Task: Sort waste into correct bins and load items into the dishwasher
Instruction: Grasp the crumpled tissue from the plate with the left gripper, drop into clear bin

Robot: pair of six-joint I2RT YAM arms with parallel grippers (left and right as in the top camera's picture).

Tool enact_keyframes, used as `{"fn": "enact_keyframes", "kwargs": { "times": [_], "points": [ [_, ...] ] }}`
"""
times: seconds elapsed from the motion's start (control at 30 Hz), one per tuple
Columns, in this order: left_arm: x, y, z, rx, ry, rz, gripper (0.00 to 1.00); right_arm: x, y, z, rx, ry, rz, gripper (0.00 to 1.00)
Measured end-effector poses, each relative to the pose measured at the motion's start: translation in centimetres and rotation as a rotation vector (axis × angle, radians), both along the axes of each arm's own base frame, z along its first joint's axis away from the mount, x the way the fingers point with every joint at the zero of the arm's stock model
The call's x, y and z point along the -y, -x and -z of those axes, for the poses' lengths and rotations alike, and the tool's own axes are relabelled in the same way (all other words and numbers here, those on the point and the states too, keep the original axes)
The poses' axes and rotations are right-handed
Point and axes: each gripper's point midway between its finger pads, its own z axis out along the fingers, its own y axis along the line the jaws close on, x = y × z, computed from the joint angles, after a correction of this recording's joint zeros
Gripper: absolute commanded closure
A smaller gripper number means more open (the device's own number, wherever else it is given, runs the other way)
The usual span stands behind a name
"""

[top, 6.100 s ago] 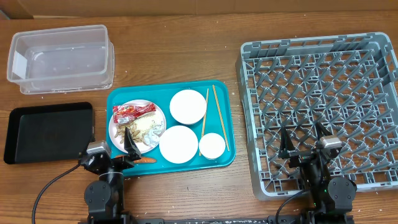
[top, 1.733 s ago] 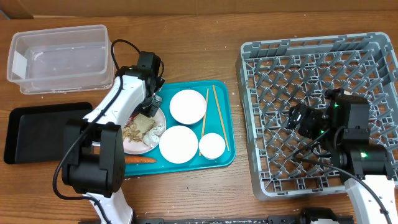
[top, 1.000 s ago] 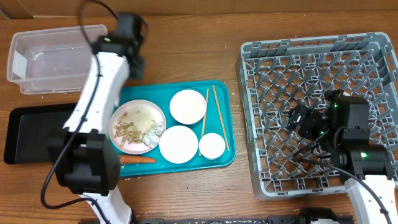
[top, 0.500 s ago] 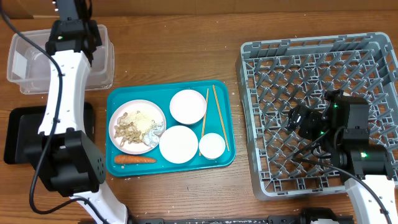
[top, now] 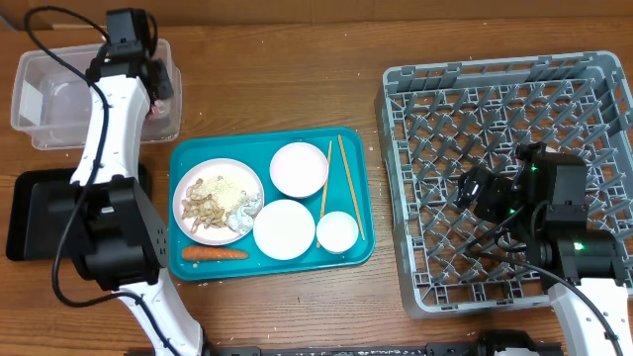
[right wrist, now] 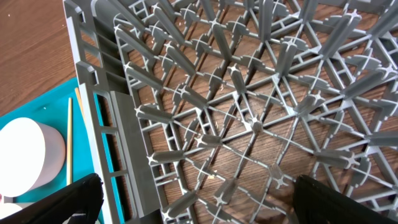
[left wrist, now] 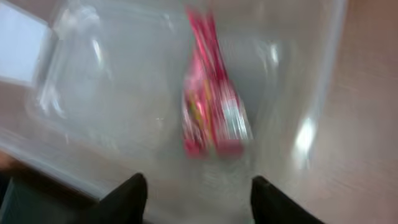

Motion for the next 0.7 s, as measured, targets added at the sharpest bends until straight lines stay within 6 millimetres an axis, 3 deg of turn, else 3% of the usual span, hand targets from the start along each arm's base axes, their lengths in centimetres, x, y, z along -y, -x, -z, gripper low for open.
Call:
{"fn": "enact_keyframes", "kwargs": {
  "times": [0.33, 0.43, 0.53, 0.7],
  "points": [
    [14.2, 11.9, -1.3, -0.400, 0.378, 0.267, 0.28, 0.0, 0.0, 0.0, 0.000, -0.001, 0.000, 0.00],
    [16.0, 14.8, -1.2, -0.518, 0.408, 0.291, 0.27, 0.0, 0.0, 0.0, 0.000, 0.000, 0.000, 0.00],
    [17.1, 16.1, -0.7, -0.573, 0.418, 0.312, 0.27, 0.0, 0.0, 0.0, 0.000, 0.000, 0.000, 0.00],
    [17.8, 18.3, 2.1, -0.669, 0.422, 0.315, 0.28, 0.0, 0.1, 0.0, -0.003, 0.000, 0.000, 0.00]
  ]
}}
